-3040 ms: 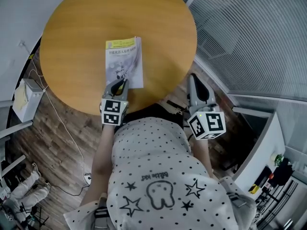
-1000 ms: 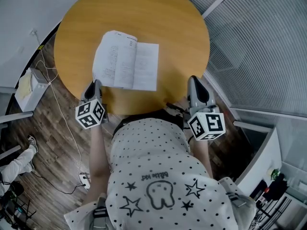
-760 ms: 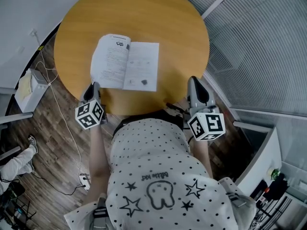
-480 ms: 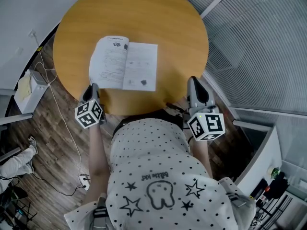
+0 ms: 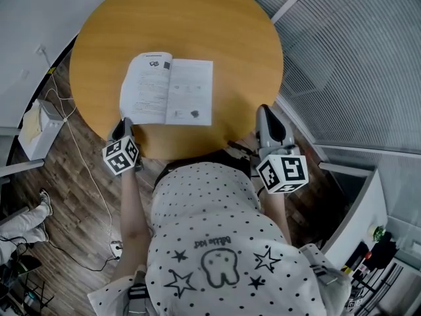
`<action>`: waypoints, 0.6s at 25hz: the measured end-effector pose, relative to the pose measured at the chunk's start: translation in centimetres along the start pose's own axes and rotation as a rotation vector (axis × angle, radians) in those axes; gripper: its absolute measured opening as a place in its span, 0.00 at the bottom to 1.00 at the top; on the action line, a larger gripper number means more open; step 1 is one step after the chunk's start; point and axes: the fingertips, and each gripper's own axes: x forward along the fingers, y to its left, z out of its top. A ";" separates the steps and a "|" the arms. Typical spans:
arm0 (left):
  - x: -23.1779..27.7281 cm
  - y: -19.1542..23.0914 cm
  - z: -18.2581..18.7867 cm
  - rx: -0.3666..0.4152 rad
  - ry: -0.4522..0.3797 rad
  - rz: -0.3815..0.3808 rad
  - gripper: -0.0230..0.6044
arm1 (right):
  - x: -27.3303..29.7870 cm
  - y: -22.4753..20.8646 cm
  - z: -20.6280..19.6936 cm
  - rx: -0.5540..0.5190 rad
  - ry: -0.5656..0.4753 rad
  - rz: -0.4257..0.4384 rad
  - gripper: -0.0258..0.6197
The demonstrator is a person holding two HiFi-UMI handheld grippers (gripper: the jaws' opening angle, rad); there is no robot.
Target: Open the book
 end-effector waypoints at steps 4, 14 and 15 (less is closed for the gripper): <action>0.5 0.2 -0.7 0.011 0.020 0.010 0.09 | -0.2 -0.3 -0.1 0.001 0.002 -0.011 0.04; 1.8 0.6 -2.3 0.073 0.074 0.026 0.09 | -0.8 -0.8 0.1 0.004 -0.006 -0.028 0.04; 1.9 0.7 -2.5 0.076 0.080 0.027 0.09 | -0.8 -0.7 0.1 0.003 -0.006 -0.028 0.04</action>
